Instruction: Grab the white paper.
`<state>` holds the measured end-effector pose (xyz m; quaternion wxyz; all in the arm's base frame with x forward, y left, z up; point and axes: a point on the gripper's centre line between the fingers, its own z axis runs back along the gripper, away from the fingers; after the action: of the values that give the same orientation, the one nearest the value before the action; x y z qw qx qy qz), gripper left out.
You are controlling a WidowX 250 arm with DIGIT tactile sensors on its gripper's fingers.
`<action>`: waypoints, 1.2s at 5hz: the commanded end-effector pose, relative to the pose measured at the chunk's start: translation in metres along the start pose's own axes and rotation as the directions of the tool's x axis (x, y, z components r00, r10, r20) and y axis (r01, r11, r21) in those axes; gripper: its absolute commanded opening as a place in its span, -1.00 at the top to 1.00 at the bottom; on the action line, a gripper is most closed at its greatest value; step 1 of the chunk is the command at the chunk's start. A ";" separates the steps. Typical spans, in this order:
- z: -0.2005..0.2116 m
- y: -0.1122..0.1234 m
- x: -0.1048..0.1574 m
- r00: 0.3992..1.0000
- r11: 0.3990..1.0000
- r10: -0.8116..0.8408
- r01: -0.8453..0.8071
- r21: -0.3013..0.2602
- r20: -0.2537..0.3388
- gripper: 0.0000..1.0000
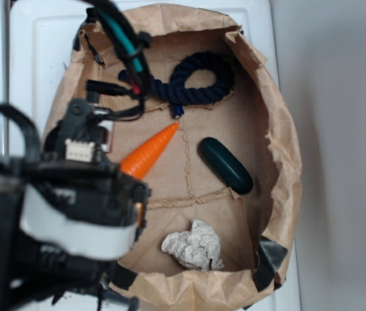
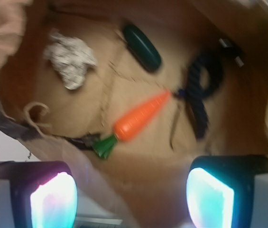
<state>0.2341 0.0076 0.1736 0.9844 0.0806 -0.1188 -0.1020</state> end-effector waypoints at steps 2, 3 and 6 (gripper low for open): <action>-0.019 0.049 0.033 0.983 0.982 -0.165 0.171 -0.080 0.079 -1.00; -0.038 0.022 0.037 0.962 0.962 -0.263 0.267 -0.062 0.071 -1.00; -0.070 -0.054 0.055 0.894 0.884 -0.431 0.446 -0.140 0.122 -1.00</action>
<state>0.2869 -0.0328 0.0885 0.9419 0.0141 -0.1021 -0.3196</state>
